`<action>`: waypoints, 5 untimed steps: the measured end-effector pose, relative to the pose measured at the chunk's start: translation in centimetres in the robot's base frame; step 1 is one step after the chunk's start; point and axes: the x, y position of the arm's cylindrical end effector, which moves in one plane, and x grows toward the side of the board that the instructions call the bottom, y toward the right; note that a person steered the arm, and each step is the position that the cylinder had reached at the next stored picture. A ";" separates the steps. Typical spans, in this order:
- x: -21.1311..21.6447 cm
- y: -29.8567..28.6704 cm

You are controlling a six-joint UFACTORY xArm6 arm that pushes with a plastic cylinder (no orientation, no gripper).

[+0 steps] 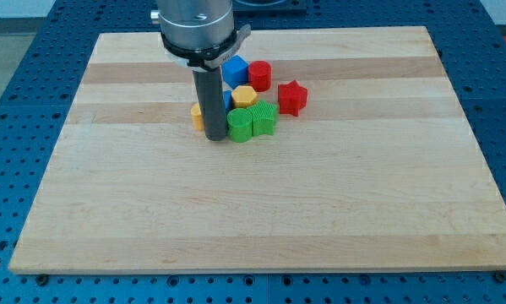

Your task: Move the green circle to the bottom of the yellow hexagon

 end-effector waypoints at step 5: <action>-1.9 -0.5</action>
